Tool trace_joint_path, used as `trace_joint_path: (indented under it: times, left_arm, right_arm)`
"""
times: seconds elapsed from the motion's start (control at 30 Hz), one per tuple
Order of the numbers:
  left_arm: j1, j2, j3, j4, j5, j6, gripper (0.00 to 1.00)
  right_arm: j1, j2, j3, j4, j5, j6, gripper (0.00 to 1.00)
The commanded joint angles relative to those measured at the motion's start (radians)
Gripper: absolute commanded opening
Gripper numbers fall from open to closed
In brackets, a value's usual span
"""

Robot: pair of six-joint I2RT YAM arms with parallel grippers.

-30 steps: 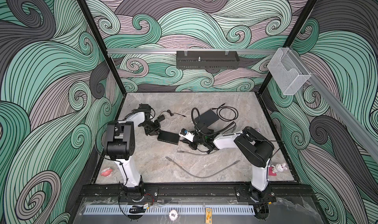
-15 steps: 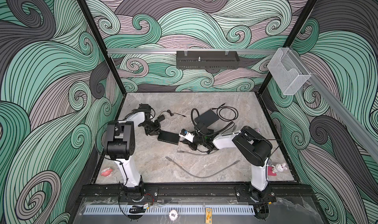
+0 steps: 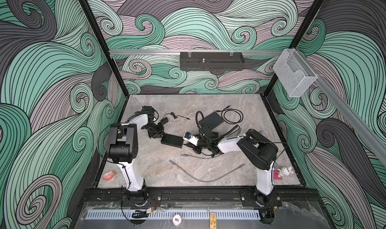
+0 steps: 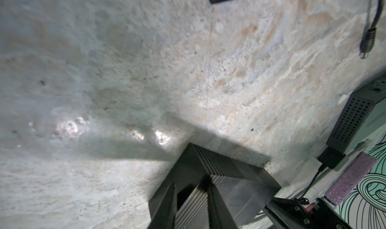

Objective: Insert the plug into the switch port
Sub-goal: 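Push the barrel plug with the right gripper into the finned box's port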

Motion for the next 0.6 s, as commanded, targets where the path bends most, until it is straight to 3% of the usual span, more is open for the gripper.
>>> trace_joint_path:
  times: [0.0,0.57]
  left_arm:
    - [-0.019,0.039,0.008,-0.044,-0.003,0.008,0.26]
    - [-0.021,0.039,0.008,-0.046,-0.005,0.008,0.26]
  right_arm:
    - [0.002,-0.031,-0.013,0.054,-0.01,0.003,0.0]
    - [0.001,-0.039,-0.023,0.068,0.007,0.005,0.0]
